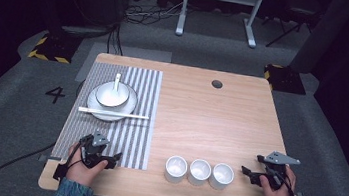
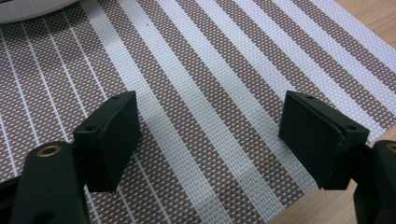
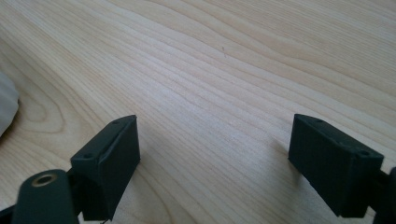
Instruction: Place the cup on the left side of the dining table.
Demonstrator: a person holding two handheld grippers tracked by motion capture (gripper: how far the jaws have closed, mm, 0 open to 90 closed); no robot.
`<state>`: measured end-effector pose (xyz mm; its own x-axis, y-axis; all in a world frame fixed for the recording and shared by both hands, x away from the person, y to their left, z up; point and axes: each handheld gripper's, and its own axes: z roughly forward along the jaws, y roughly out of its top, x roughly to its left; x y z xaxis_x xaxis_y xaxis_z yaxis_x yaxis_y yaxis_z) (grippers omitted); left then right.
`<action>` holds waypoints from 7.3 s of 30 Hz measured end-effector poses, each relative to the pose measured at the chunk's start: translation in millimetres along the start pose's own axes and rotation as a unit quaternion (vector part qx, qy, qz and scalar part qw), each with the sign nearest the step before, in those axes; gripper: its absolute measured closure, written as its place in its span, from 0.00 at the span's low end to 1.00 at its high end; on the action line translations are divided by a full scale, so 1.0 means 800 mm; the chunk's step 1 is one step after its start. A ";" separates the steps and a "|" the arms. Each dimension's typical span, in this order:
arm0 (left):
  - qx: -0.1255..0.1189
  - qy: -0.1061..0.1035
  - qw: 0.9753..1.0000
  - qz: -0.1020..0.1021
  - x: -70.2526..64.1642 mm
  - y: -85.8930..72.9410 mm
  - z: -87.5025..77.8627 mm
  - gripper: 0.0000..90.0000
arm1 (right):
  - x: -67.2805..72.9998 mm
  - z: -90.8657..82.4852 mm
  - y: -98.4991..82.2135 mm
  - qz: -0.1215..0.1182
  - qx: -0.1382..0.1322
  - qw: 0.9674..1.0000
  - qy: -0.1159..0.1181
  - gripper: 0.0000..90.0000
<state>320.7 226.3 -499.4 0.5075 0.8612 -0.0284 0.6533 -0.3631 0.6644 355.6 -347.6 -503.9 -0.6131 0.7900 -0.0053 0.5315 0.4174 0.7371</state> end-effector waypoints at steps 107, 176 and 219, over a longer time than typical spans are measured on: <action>-0.069 -0.178 0.976 0.105 -0.200 0.099 0.025 0.20 | 0.000 0.006 0.005 0.016 0.000 1.000 -0.013 0.19; -0.054 -0.186 0.972 0.135 -0.184 0.103 0.013 0.29 | 0.000 0.006 0.005 0.017 0.000 1.000 -0.014 0.19; -0.102 -0.070 0.990 0.073 -0.078 0.116 -0.049 0.29 | 0.000 0.006 0.005 0.017 0.000 1.000 -0.014 0.19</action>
<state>327.6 152.8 -406.2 0.6697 0.7424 -0.0148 0.4483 -0.3884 0.8051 360.4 -343.6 -503.9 -0.5786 0.8156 0.0005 0.5509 0.3904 0.7376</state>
